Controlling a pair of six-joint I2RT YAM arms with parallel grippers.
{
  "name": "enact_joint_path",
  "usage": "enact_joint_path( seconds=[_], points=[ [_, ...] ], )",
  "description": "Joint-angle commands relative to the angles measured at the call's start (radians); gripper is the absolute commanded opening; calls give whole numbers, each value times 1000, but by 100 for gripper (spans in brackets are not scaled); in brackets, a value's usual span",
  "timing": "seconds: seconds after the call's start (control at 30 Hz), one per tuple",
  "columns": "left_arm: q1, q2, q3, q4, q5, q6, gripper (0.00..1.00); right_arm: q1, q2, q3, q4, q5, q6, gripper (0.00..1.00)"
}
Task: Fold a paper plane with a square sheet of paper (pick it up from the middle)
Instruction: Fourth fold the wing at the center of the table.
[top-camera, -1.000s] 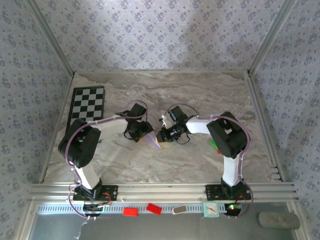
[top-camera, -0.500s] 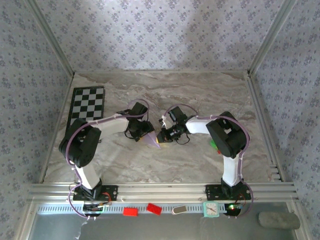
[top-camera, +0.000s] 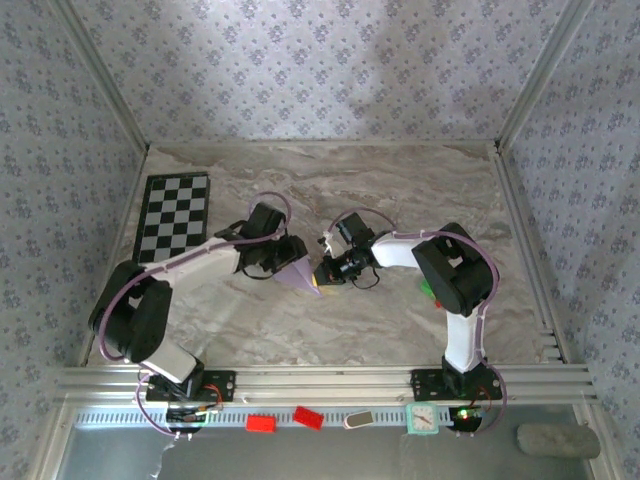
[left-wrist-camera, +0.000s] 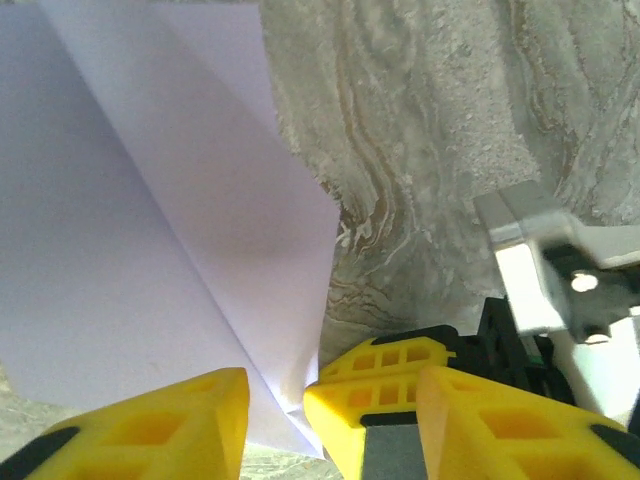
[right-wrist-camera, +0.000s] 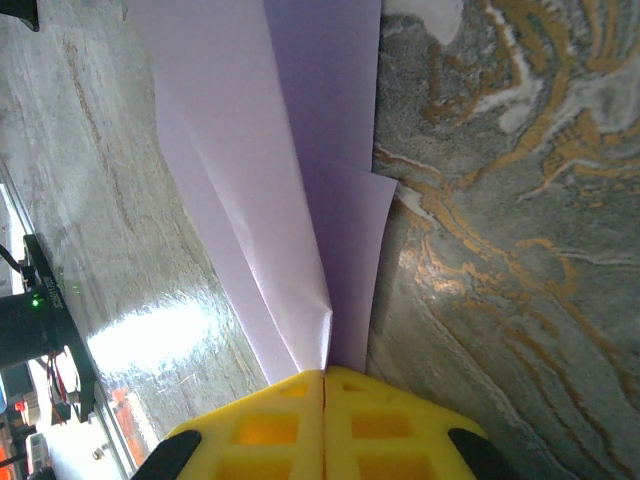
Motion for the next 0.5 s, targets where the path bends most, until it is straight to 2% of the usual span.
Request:
enact_joint_path(
  seconds=[0.0, 0.2, 0.47],
  points=[
    [6, 5, -43, 119, 71, 17, 39, 2, 38, -1, -49, 21, -16, 8],
    [10, 50, -78, 221, 129, 4, 26, 3, 40, 4, -55, 23, -18, 8],
    [16, 111, -91, 252, 137, -2, 19, 4, 41, 13, -65, 27, -20, 8]
  ],
)
